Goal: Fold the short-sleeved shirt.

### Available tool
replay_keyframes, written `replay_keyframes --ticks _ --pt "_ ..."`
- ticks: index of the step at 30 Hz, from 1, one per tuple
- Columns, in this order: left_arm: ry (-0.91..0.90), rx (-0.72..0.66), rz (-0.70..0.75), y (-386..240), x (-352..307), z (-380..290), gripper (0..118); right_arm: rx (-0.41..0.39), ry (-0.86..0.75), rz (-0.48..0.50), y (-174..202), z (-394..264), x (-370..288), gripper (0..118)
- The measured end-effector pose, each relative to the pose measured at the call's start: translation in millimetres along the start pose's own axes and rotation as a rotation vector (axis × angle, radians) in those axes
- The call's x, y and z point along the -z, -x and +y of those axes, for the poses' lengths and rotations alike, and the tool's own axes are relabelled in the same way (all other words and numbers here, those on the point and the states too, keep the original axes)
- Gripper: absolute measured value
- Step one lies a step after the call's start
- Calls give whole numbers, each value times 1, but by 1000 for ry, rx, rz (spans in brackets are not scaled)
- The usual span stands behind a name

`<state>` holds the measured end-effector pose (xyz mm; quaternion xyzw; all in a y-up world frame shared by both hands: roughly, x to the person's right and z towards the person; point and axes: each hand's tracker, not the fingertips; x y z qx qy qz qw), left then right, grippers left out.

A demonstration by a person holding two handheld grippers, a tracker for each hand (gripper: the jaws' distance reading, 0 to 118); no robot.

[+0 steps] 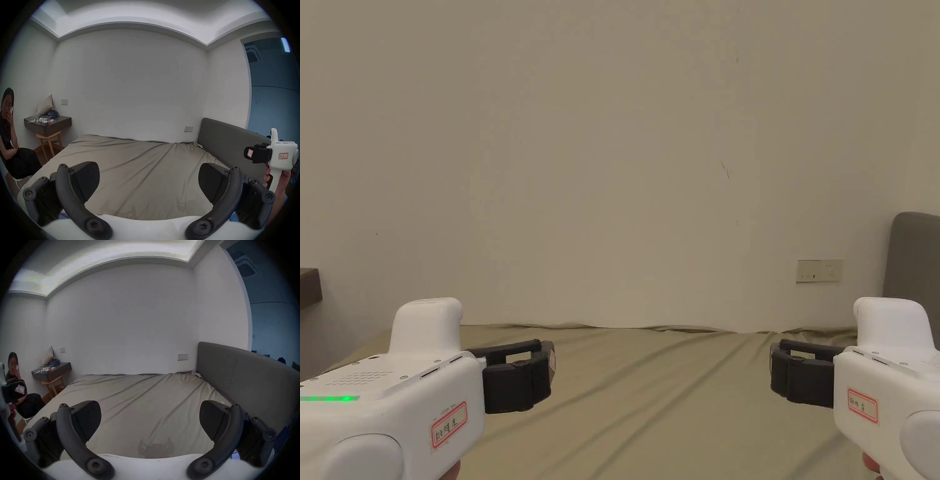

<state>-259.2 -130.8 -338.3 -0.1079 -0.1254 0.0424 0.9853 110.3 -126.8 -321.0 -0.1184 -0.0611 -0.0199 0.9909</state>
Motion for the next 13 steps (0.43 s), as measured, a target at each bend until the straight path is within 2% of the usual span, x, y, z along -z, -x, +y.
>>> replay_keyframes --ticks 7,13 --pt "6 9 -5 -3 0 0 118 -14 0 -7 4 -1 -1 118" --pt "8 -2 -17 -5 0 1 118 -8 -26 41 2 2 -8 118"
